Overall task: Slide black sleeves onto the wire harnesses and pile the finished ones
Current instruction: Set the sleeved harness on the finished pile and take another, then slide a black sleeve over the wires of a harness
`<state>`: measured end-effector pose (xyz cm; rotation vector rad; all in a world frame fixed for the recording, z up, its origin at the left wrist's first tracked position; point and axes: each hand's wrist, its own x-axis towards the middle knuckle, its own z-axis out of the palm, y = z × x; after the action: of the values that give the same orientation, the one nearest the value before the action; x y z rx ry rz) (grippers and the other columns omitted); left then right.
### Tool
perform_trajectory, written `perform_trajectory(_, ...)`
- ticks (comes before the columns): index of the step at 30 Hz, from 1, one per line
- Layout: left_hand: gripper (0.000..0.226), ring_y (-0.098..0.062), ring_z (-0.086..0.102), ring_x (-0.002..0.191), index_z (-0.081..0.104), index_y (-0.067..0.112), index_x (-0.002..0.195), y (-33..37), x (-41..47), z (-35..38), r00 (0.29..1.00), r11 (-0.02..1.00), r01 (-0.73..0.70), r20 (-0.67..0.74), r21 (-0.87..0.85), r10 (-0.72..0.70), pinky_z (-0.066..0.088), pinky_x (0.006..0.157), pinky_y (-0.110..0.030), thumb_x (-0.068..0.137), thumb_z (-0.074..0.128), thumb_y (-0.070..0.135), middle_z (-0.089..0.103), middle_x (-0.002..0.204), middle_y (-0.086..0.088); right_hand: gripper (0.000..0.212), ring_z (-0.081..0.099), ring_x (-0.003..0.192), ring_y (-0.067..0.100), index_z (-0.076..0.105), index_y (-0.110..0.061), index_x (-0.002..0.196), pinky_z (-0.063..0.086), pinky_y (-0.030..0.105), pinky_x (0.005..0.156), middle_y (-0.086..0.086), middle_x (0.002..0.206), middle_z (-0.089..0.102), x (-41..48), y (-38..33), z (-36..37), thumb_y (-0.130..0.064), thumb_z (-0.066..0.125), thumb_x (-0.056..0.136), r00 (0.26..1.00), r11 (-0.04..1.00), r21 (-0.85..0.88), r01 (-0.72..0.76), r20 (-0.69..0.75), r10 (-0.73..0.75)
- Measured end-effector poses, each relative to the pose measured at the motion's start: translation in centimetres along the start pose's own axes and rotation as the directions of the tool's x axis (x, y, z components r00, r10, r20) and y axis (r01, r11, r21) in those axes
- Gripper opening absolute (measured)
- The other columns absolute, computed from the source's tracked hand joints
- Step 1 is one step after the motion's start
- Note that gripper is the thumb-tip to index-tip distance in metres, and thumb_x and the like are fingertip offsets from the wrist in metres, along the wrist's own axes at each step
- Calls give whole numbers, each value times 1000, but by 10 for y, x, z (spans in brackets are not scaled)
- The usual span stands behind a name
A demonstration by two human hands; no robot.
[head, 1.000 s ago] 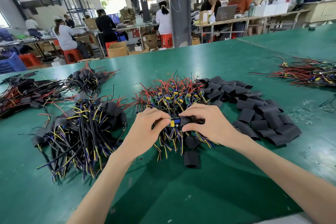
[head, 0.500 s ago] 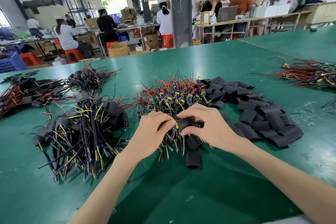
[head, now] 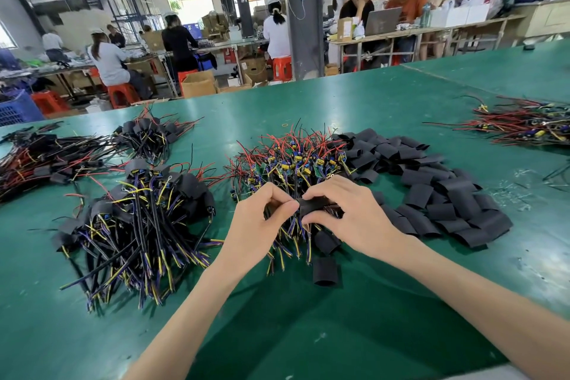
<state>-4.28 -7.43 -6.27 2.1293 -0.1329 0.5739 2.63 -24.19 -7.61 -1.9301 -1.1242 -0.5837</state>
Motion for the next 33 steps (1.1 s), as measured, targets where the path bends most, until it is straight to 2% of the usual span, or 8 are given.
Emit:
perform_trajectory(3,19,-10,57,73,61,21,80,0,0,-2,999,999,-32,9,31,32,44,73,-21,87,64,4,64,74,8,28,51,77,7,70,-12,94,43,28,74,-25,82,53,2,0,-3,-25,80,70,997,996,63,-60,-37,63)
perform_trajectory(8,23,1,55,68,63,24,77,2,-1,-1,998,994,-54,-26,93,57,40,69,-10,83,68,3,62,70,13,28,56,76,15,72,-14,95,47,34,74,-5,82,62,1,-1,-3,-26,79,71,995,991,83,-100,-13,102)
perform_trajectory(11,20,-1,56,70,66,21,76,4,0,-1,996,992,-61,-65,106,68,40,68,-9,82,69,3,63,70,14,26,59,78,13,73,-16,97,49,39,77,-4,85,65,2,-1,-3,-27,78,73,990,985,95,-141,9,141)
perform_trajectory(18,9,-7,53,75,71,16,78,7,-2,0,982,967,-141,-91,211,163,43,78,-29,81,70,7,60,71,23,23,64,83,13,75,-20,99,48,33,81,-1,89,72,4,3,-4,-25,76,76,962,945,180,-272,85,260)
perform_trajectory(20,8,-7,51,76,71,16,79,7,-3,0,981,964,-148,-94,221,172,41,79,-28,82,70,8,59,71,23,24,63,79,4,74,-18,101,47,23,77,-11,86,71,5,4,-5,-23,74,77,954,931,213,-295,126,273)
perform_trajectory(23,8,-7,51,77,70,17,79,6,-2,0,981,964,-152,-88,216,174,40,81,-29,82,71,9,59,71,21,26,60,74,-2,73,-12,104,44,15,71,-22,83,65,6,3,-6,-19,72,79,959,935,233,-268,157,236)
perform_trajectory(28,8,-2,52,75,70,14,78,5,-3,2,983,974,-144,-90,177,162,38,85,-30,81,71,7,59,68,19,30,57,80,8,71,-4,105,43,16,76,-3,91,68,5,0,-5,-17,72,78,988,986,122,-115,118,101)
perform_trajectory(33,13,0,56,74,68,20,78,4,-3,2,984,980,-130,-98,153,146,41,84,-28,79,73,8,61,69,19,30,53,86,-2,71,-5,107,38,6,81,-11,95,60,5,3,-5,-16,73,79,989,990,96,-104,116,92)
